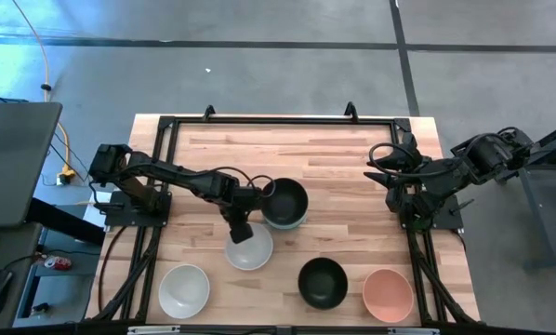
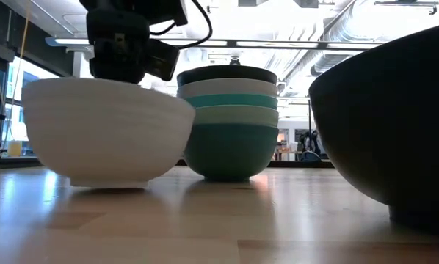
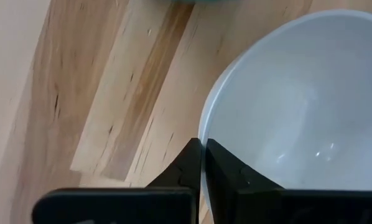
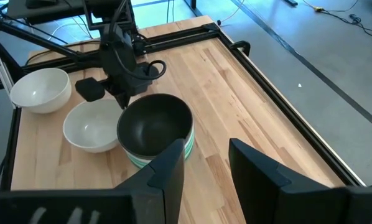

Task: Nest bowls inside each other
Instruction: Stack the top white bowl on the black bowl

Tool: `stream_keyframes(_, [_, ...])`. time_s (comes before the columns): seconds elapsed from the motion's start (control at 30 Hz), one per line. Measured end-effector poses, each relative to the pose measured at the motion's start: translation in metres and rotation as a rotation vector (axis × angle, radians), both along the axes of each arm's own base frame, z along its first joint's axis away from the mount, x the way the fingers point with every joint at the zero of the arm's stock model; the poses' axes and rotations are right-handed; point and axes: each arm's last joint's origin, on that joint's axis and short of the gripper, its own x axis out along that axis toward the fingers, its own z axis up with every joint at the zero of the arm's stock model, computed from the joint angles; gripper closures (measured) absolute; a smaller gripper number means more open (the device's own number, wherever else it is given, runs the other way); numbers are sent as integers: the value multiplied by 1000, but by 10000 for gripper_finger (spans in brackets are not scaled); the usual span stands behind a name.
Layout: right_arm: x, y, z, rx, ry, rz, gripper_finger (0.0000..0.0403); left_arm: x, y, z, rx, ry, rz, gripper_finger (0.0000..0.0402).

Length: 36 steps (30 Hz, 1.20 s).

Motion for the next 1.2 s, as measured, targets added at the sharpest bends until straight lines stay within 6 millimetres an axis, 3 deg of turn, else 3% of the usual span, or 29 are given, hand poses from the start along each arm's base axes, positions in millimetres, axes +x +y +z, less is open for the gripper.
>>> stream_keyframes(0.17, [0,0,0,0,0,0,284,-8,0,6,2,39,-9,400])
stream_keyframes(0.37, [0,0,0,0,0,0,284,-21,10,30,51,78,-16,401])
stream_keyframes(0.77, [1,1,-1,40,5,12,284,-59,40,100,105,21,63,401])
stream_keyframes(0.93, [5,3,-5,42,2,13,284,-63,49,129,145,6,81,401])
stream_keyframes(1.2, [10,6,-10,56,6,19,284,-50,70,171,190,-117,97,401])
